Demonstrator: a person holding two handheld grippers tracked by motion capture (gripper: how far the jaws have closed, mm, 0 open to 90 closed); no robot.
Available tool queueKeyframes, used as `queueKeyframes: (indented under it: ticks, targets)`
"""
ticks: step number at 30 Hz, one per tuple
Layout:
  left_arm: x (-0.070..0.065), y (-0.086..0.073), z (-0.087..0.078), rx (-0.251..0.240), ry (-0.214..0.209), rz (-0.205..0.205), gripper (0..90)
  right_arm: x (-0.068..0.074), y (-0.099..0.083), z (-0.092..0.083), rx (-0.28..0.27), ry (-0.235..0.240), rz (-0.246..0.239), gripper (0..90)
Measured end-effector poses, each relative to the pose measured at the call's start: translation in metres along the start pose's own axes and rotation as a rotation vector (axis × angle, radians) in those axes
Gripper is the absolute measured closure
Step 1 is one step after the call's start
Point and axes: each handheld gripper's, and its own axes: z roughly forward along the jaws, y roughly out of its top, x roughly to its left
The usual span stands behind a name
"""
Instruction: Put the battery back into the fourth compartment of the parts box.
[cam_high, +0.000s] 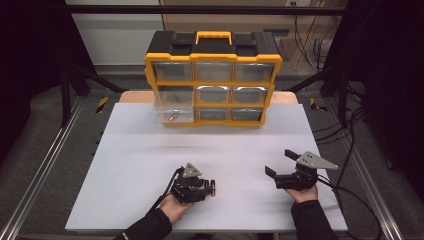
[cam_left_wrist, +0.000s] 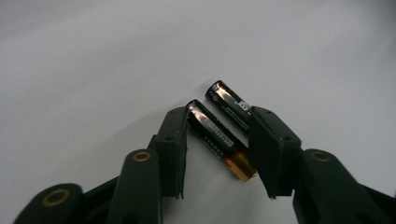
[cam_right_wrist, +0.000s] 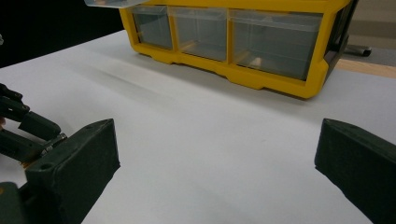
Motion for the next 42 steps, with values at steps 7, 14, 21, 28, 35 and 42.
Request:
queueKeyframes:
  ticks: [7,14,21,28,35,42]
  targets:
    - [-0.005,0.001,-0.001,0.014,0.035,0.004,61.6,0.000,0.000,0.000,0.004,0.001,0.005,0.2]
    - [-0.008,0.002,0.000,0.031,0.085,0.023,68.7,0.000,0.000,0.000,0.002,0.002,0.005,0.2]
    - [-0.007,0.002,0.000,0.039,0.095,0.022,75.0,0.000,0.000,0.000,0.004,0.002,0.007,0.2]
    - [-0.006,0.002,-0.001,0.041,0.091,0.025,76.1,0.000,0.000,0.000,0.003,0.001,0.006,0.2]
    - [-0.005,0.004,-0.003,0.034,0.078,0.025,76.2,0.000,0.000,0.000,0.001,0.001,0.004,0.2]
    - [0.000,0.009,-0.014,0.000,0.062,0.016,76.3,0.000,0.000,0.000,0.001,0.001,0.004,0.2]
